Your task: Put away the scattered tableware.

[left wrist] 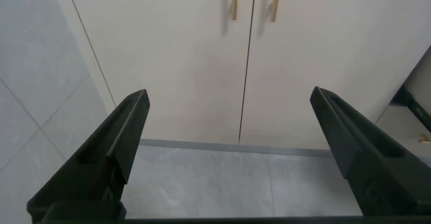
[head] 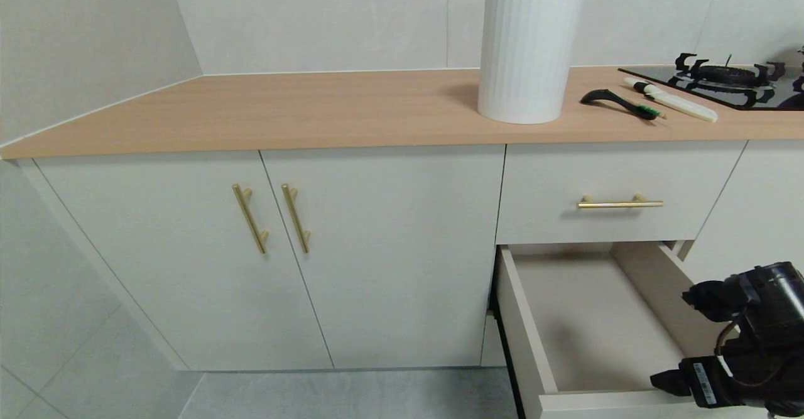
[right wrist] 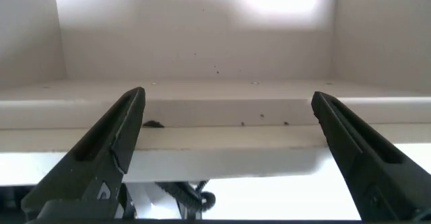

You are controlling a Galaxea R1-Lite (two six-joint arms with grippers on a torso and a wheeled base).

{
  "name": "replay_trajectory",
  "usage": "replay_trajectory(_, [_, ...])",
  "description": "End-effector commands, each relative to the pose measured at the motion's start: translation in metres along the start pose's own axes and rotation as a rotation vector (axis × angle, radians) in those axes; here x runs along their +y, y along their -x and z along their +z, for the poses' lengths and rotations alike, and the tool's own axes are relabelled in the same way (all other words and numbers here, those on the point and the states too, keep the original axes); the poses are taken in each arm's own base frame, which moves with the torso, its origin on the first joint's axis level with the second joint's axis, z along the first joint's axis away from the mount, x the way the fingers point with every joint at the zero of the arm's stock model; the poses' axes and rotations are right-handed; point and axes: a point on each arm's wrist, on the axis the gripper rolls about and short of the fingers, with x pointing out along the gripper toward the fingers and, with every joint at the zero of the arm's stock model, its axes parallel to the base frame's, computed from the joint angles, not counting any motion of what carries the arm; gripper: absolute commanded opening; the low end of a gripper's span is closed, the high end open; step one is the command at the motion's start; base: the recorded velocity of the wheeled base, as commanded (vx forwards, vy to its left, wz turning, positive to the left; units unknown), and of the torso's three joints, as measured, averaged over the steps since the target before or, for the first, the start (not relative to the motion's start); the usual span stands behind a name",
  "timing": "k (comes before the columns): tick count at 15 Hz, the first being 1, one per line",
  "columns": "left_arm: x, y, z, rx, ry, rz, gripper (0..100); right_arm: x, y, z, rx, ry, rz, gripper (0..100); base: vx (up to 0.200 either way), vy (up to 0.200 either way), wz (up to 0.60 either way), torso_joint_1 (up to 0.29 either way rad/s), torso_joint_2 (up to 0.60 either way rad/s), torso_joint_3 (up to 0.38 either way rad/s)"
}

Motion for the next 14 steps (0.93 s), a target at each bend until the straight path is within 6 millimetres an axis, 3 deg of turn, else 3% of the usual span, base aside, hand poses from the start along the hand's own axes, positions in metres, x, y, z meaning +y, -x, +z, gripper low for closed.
replay_trajectory(1, [0.0,0.0,0.0,0.001,0.0,0.001,100,-0.004,0.016,-0.018,-0.025,-0.004,0.003,100,0.0,0.0,0.0,0.0,0.0,0.0])
replay_trajectory(6, [0.0,0.0,0.0,0.001,0.0,0.0,100,-0.005,0.029,-0.047,-0.025,0.017,0.024,100,0.0,0.0,0.0,0.0,0.0,0.0])
replay_trajectory(14, [0.0,0.0,0.0,0.001,0.0,0.001,100,-0.006,0.044,-0.066,0.034,0.053,0.034,100,0.0,0.0,0.0,0.0,0.0,0.0])
